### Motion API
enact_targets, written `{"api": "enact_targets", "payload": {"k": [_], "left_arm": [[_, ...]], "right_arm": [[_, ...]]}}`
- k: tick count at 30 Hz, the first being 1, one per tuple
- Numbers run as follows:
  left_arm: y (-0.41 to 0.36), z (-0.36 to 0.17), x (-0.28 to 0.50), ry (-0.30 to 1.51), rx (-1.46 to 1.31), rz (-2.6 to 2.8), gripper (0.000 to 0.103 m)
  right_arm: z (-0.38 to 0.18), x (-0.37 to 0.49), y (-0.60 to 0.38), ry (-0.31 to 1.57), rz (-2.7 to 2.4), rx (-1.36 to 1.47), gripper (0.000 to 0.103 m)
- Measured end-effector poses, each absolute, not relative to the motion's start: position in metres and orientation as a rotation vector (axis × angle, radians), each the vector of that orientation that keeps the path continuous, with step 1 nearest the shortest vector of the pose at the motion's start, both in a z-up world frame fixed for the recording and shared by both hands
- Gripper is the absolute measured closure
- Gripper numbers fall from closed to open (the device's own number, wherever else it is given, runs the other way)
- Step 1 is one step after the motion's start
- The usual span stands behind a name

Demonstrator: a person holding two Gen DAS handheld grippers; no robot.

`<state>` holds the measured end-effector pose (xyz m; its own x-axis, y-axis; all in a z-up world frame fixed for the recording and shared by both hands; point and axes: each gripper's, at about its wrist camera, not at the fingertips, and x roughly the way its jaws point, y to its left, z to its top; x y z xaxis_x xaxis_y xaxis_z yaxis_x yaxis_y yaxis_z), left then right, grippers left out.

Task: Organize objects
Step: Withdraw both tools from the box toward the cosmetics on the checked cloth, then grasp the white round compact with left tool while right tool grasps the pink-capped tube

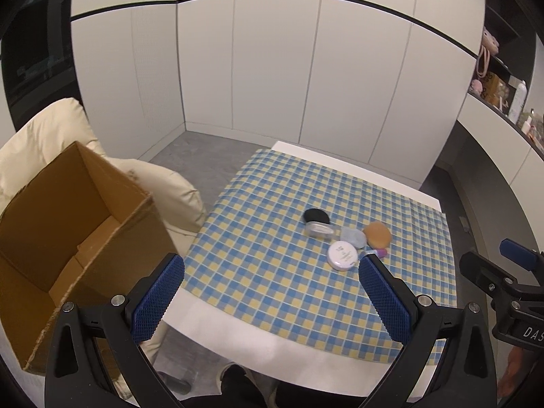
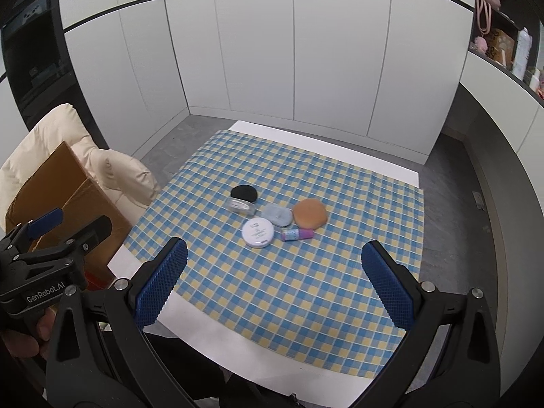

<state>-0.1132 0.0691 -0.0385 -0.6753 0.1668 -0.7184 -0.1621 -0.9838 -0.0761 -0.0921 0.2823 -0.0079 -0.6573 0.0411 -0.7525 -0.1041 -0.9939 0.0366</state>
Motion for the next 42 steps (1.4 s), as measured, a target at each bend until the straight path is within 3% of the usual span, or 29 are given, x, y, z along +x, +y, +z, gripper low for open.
{"api": "enact_targets", "payload": {"k": [31,42], "left_arm": [[0.138,-0.043,-0.106,0.109,-1.215,2.579,0.001],[0.164,-0.072,-0.115,0.289,-1.194,2.623,0.001]], "right_arm": [[-0.007,-0.058,0.339,0.158,2.708,-1.218,0.0],[-0.035,-0.062,0.345,0.158,2.659,-1.304,0.0]]}}
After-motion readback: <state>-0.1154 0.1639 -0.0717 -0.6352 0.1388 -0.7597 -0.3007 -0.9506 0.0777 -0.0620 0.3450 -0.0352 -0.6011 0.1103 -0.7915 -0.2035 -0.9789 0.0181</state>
